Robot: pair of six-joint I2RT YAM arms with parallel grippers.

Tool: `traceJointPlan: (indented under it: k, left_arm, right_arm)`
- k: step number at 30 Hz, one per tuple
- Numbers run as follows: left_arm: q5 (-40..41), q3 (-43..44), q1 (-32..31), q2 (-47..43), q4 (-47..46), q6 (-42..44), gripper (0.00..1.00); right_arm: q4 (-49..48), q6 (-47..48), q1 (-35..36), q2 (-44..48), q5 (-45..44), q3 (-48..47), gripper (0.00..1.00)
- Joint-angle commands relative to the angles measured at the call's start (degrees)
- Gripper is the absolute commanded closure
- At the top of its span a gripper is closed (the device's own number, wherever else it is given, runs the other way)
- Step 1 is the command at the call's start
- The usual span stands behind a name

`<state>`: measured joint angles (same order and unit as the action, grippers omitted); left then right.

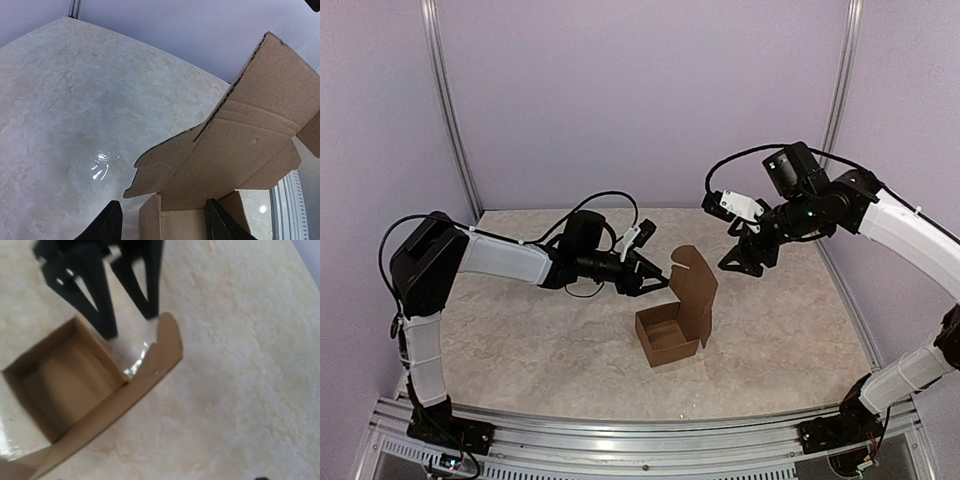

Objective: Fold the paper box

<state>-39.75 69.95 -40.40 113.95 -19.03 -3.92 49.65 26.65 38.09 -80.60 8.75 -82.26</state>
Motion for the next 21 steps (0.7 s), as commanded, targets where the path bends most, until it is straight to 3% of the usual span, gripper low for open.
traceJointPlan:
  k: [1, 9, 15, 21]
  left_arm:
    - [-6.2, 4.4, -0.9, 3.4, -3.4, 2.9, 0.44]
    - [-10.7, 12.1, -1.2, 10.9, -3.1, 3.7, 0.5]
    - [-13.0, 11.6, -1.8, 10.6, -3.7, 3.7, 0.74]
    - [-12.2, 4.4, -1.8, 5.9, -9.1, 0.4, 0.92]
  right_arm:
    - [-0.2, 1.8, -1.8, 4.4, 5.7, 3.7, 0.2]
    - [2.9, 6.5, -2.6, 9.1, 10.3, 11.2, 0.21]
    - [0.0, 8.0, -3.0, 9.7, 11.1, 17.1, 0.21]
    - [-5.5, 7.6, -3.0, 7.3, 14.2, 20.3, 0.22]
